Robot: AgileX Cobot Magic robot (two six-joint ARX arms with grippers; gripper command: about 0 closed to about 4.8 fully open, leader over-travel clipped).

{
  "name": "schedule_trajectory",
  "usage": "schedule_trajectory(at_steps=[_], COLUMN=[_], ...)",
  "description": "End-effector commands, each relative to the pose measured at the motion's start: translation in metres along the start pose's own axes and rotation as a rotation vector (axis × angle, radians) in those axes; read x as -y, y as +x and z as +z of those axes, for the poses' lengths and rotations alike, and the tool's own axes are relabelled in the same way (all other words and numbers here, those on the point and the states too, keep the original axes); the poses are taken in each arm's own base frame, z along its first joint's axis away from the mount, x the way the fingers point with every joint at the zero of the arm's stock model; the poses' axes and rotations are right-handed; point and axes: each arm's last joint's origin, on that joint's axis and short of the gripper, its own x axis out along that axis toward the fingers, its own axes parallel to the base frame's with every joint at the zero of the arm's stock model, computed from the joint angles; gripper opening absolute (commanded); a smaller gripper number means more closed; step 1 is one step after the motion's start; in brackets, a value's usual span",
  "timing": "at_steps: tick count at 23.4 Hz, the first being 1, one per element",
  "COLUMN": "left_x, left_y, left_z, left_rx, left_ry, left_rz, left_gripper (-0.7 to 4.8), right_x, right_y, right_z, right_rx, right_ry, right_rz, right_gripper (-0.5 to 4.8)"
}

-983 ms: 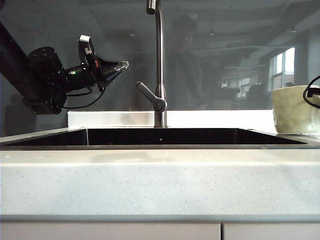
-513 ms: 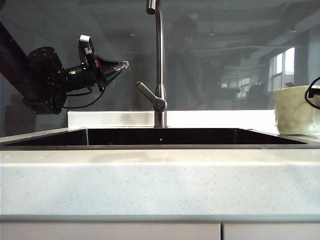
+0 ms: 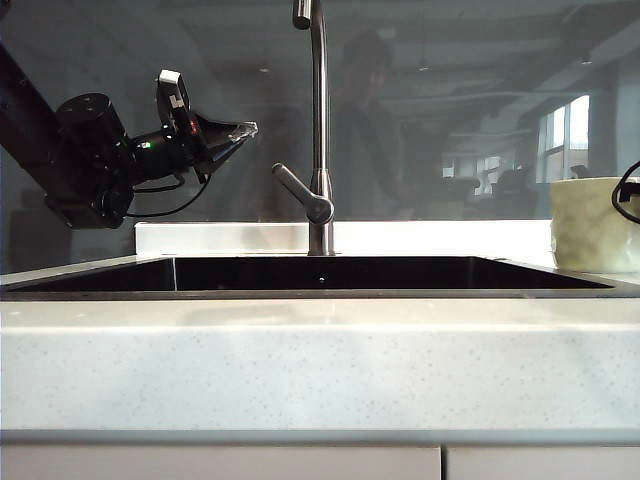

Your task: Pick up the mug next to the sink, go to the faucet to get some water, pour the water into the sink, and finally put the mug back to its place.

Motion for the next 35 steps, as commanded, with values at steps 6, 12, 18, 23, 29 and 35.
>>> schedule_trajectory(at_steps=[6,12,18,23,29,35], left_x=[0.005,0.004,0.004,0.008,0.036,0.097], left_y=[0.001,0.001,-0.001,-0.005,0.008,0.027], left_z=[0.005,0.005,0.004,0.013,0.051,0.117], left_rx=[0.001,0.0,-0.053,-0.053,-0.079,-0.065], left_ry=[0.041,0.038,-0.151,-0.126,-0.041,0.119], left_rz=[-0.019,-0.017,-0.025,-0.03,-0.074,-0.136], left_gripper=[-0.05,-0.05,-0.05,-0.04,-0.04,-0.04], right_x=[0.0,0.002,0.0,0.0,-0.001,-0.001], right_y=[-0.007,-0.026,-0.055,-0.078,-0.103,-0.135], right_z=[0.003,0.009,0.023,0.034,0.054,0.071], right_rx=[0.024,0.066,0.122,0.153,0.137,0.147], right_ry=[0.004,0.01,0.019,0.058,0.128,0.122], right_rz=[0.002,-0.003,0.046,0.104,0.193,0.271], right_gripper=[1.64,1.64,1.33,0.14,-0.05,-0.04])
